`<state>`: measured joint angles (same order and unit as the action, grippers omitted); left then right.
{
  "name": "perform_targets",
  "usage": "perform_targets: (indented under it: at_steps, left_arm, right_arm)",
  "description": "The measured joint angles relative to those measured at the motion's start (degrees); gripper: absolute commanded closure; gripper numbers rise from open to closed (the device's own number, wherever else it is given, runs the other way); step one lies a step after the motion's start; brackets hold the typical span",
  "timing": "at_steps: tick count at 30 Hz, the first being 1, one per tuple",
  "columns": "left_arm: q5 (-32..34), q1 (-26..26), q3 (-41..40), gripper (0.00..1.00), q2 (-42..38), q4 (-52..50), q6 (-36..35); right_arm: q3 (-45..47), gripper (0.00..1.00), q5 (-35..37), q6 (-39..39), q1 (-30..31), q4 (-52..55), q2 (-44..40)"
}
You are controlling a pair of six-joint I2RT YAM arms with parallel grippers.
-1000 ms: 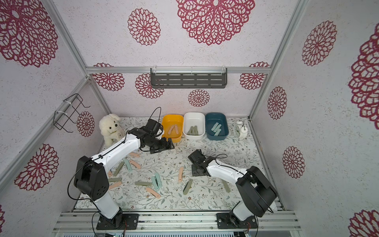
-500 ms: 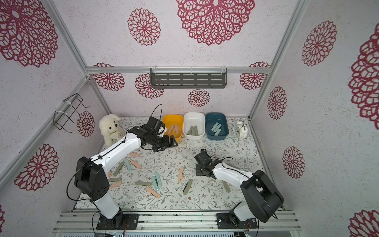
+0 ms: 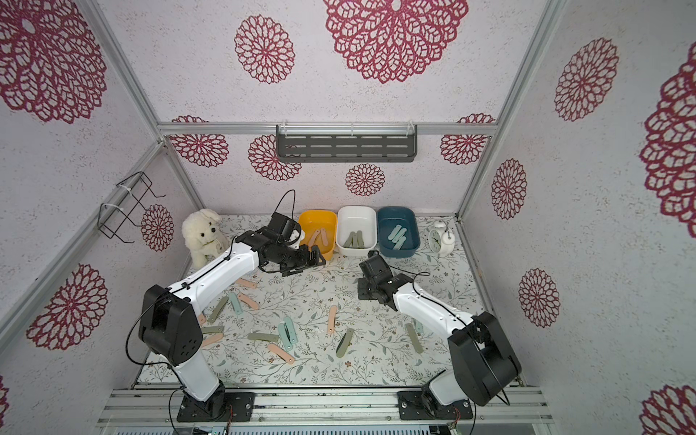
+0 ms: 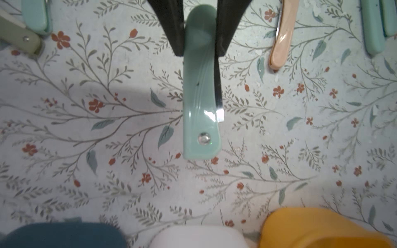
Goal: Place the fruit knives into the storage box by color
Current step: Pick up the fruit knife from the center of the board, then place the fruit knife in the storage box.
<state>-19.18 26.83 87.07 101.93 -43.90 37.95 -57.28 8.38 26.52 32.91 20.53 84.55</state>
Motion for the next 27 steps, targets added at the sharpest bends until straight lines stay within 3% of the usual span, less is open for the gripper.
perform_targets:
  at_steps: [19,27]
  left_arm:
    - [-3.0,-1.3,-0.3,0.03,0.5,1.2,-3.7]
    - [-2.3,-1.6,0.2,0.03,3.6,0.8,-5.4]
  right_arm:
    - [-35.9,0.81,3.0,-8.6,-17.1,6.8,25.5]
    - [-48.3,0.82,3.0,-10.2,-21.5,9.5,38.1]
